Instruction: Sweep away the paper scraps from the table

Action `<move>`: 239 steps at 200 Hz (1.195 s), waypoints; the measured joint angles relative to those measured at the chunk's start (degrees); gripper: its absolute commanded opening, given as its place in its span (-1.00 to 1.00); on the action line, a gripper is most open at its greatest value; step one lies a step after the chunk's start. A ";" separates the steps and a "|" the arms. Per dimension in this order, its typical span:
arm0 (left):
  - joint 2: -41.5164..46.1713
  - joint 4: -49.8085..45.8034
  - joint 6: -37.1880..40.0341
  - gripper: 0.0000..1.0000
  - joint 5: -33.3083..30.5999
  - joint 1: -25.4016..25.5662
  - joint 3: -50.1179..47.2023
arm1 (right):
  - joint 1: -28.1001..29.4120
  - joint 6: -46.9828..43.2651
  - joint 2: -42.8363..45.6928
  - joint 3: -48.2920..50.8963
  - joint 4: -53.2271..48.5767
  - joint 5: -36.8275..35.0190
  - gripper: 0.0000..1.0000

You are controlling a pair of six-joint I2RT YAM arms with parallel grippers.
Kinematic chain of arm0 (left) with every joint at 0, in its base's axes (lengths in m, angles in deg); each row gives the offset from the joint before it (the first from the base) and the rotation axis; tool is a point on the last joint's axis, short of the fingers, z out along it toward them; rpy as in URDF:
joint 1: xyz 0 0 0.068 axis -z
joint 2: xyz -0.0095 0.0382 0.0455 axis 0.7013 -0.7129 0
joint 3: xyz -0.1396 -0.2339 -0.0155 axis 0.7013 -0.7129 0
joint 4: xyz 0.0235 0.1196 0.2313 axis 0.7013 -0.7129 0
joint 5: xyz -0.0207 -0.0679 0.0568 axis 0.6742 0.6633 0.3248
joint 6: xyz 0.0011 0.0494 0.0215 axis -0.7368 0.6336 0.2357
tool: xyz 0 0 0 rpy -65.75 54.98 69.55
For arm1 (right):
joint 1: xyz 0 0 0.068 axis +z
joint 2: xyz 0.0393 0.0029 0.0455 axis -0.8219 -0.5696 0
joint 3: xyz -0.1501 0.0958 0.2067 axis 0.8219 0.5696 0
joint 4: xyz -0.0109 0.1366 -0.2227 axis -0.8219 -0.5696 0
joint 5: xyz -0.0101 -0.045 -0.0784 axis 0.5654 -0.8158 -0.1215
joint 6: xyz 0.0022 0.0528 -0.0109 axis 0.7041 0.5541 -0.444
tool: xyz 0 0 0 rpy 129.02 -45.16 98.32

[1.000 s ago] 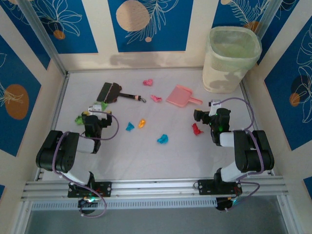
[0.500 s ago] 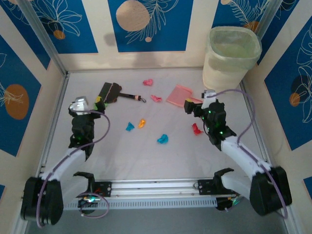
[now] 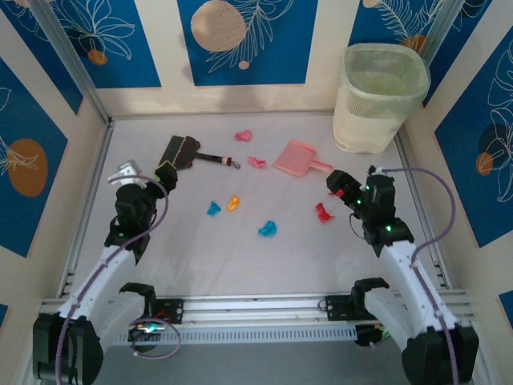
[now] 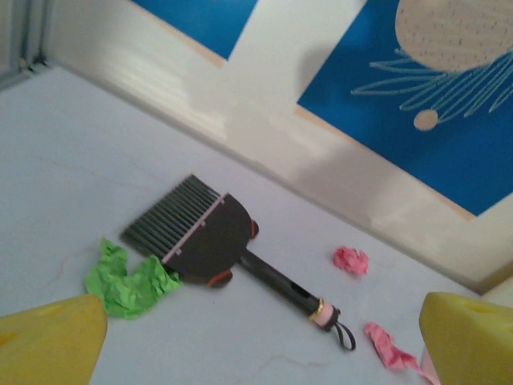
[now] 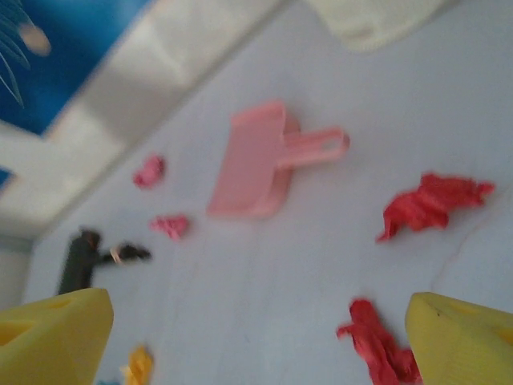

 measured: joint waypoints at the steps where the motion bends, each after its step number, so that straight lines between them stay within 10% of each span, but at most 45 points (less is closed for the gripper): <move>1: -0.11 -0.13 -0.07 1.00 0.09 0.00 0.11 | 0.17 -0.11 -0.31 -0.15 -0.15 0.02 0.85; 81: -16.41 -21.11 -8.02 1.00 3.02 6.78 17.70 | 26.67 -13.46 -39.39 -31.95 -12.39 -0.17 0.73; 124: -25.64 -35.17 -19.96 1.00 -5.11 10.78 24.92 | 27.74 -16.24 -53.59 -45.99 -14.34 2.75 0.69; 239: -56.37 -53.11 -31.15 1.00 -6.51 13.00 55.06 | 27.61 -11.30 -59.95 -45.46 6.25 -4.13 0.67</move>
